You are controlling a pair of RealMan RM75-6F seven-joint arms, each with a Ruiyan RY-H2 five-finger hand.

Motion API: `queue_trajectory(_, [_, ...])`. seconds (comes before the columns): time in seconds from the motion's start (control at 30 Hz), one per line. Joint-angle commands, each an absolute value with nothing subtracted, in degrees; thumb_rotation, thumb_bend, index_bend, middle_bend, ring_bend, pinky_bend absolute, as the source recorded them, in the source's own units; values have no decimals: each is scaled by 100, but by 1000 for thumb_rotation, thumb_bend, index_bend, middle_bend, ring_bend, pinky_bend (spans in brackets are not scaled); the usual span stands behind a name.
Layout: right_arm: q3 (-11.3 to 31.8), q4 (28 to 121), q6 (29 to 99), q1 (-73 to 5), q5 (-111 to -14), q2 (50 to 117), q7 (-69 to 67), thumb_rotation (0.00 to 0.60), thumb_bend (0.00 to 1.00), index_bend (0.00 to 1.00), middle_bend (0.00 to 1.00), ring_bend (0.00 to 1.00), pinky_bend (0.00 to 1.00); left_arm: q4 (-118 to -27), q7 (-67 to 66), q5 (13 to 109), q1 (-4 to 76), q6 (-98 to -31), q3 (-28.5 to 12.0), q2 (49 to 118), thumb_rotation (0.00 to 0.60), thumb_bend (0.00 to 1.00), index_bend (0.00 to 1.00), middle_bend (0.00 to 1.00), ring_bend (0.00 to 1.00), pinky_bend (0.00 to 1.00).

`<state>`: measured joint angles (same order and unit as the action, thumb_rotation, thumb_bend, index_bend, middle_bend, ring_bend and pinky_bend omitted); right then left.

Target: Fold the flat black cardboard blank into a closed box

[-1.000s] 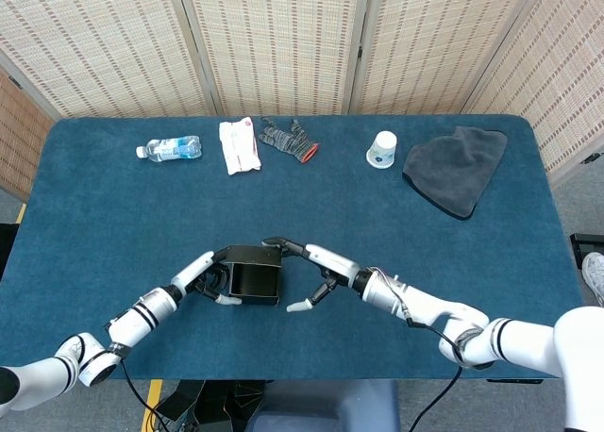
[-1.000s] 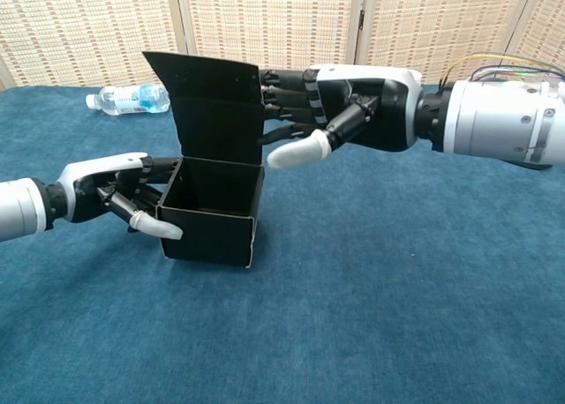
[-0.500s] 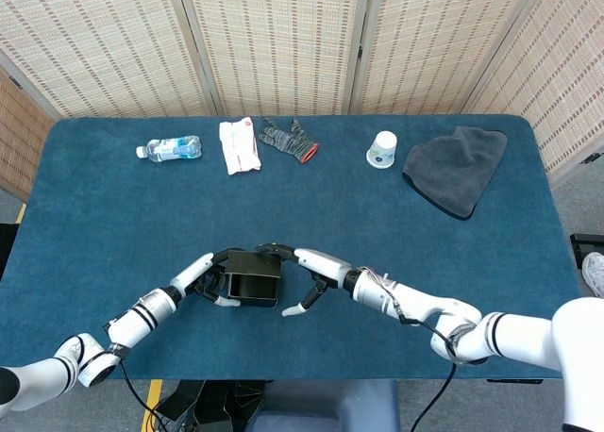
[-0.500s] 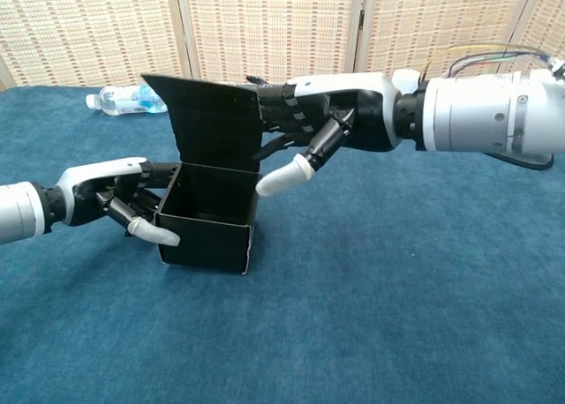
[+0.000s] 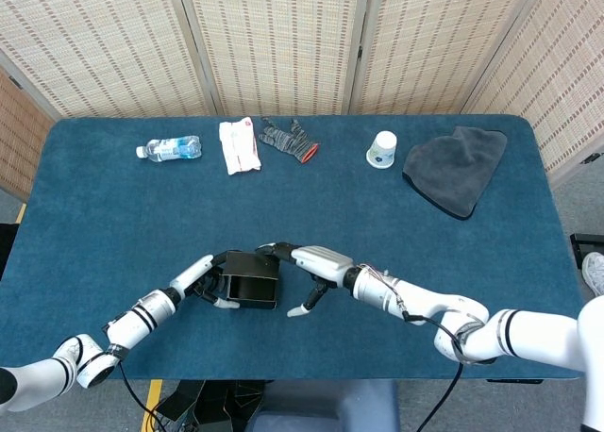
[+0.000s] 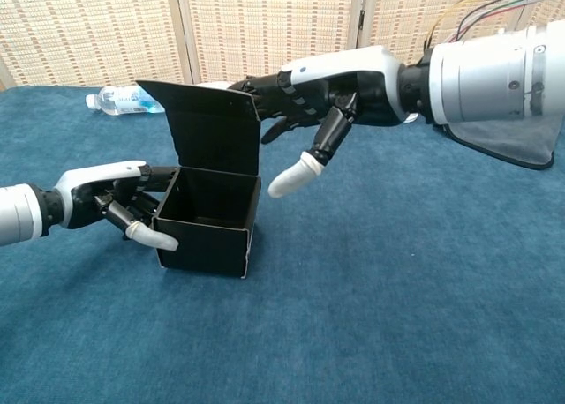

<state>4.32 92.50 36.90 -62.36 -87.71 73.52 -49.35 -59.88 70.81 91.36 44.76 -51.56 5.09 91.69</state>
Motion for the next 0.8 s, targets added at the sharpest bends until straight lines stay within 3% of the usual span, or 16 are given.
queue_trajectory(0.03, [490,9383,3516,-6294,-8588,7242,-4608,600,0,0,37,4,68,-5996,7073,9127,4475,-5141,506,9161,600,136,199,261,644,781])
queue_trajectory(0.8, [539,9406,3268,-6315,-8243,7657,-3051,600,0,0,102,59,69,-5849,7179,9066,4445,-5010,496,9252,600,136,190,261,644,781])
